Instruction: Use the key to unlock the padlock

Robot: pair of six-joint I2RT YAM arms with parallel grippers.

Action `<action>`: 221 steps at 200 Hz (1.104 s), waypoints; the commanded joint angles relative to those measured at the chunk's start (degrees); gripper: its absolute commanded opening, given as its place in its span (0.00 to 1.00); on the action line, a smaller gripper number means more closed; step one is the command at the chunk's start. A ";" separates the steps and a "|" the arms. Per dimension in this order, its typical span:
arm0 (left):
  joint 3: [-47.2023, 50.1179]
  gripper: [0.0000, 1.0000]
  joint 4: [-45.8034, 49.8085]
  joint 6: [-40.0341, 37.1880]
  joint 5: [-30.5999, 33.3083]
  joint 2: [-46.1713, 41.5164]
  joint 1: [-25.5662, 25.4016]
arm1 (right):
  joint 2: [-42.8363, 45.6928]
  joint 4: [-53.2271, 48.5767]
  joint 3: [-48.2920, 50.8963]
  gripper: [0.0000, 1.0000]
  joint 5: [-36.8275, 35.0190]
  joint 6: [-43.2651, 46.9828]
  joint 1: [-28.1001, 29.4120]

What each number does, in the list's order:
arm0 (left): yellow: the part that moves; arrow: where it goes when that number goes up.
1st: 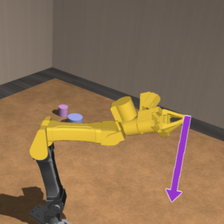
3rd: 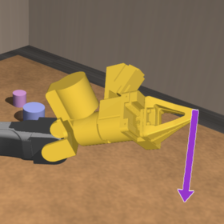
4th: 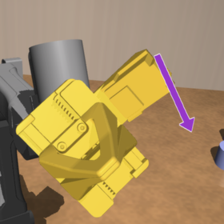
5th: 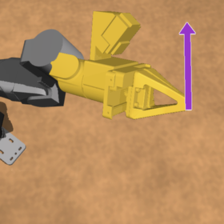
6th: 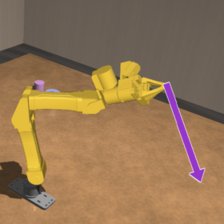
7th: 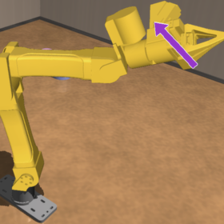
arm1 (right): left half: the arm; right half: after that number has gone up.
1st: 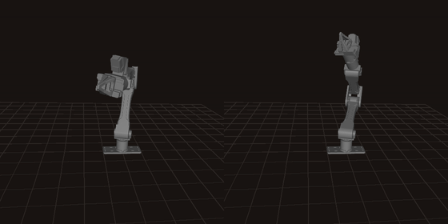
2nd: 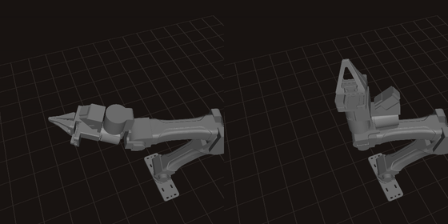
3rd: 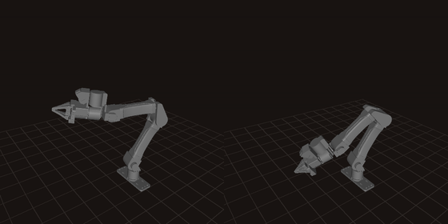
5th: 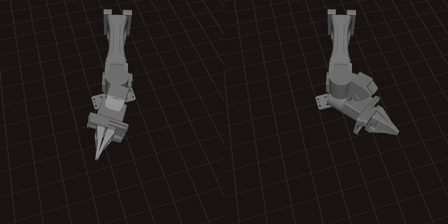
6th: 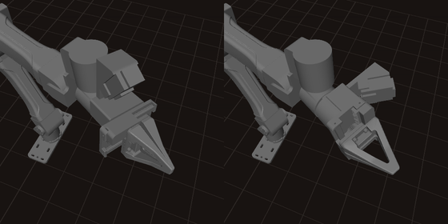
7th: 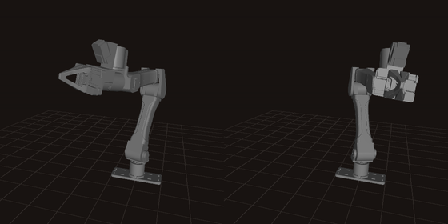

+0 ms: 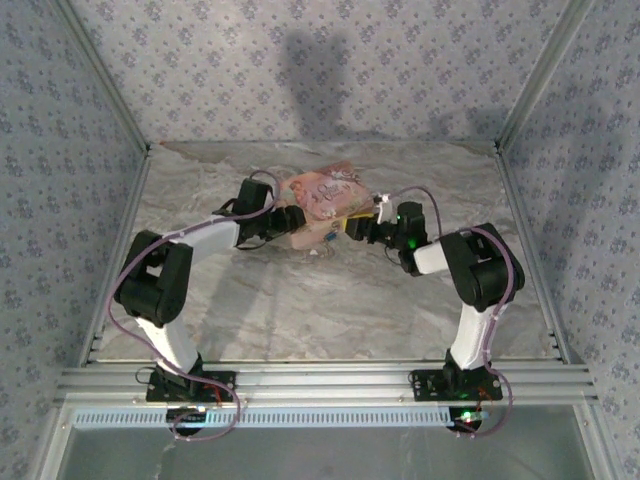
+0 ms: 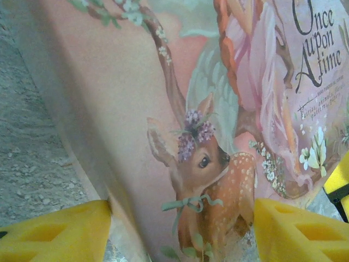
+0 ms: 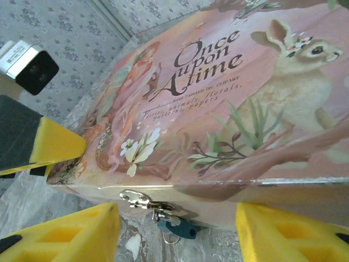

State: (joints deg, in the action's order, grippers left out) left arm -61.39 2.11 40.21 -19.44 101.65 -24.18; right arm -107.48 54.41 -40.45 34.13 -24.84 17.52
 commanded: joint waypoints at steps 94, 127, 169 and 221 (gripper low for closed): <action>0.95 0.83 9.82 -1.86 4.30 -4.13 -0.97 | 0.07 15.39 7.32 0.71 6.87 -5.30 -1.24; -0.53 0.86 12.48 -3.36 4.70 -4.79 -0.84 | -4.38 20.09 5.84 0.70 7.88 -8.37 -0.60; -0.53 0.86 12.57 -2.94 4.77 -3.92 -0.86 | -8.78 22.85 3.67 0.69 7.95 -10.25 0.84; -0.47 0.85 12.26 -2.61 4.77 -2.98 -0.84 | -11.90 22.23 0.81 0.68 7.97 -10.60 2.82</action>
State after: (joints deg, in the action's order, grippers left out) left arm -61.08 10.76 38.57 -15.79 97.95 -24.77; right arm -117.49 74.46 -37.95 41.39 -34.74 19.31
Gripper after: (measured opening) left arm 0.855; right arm 0.683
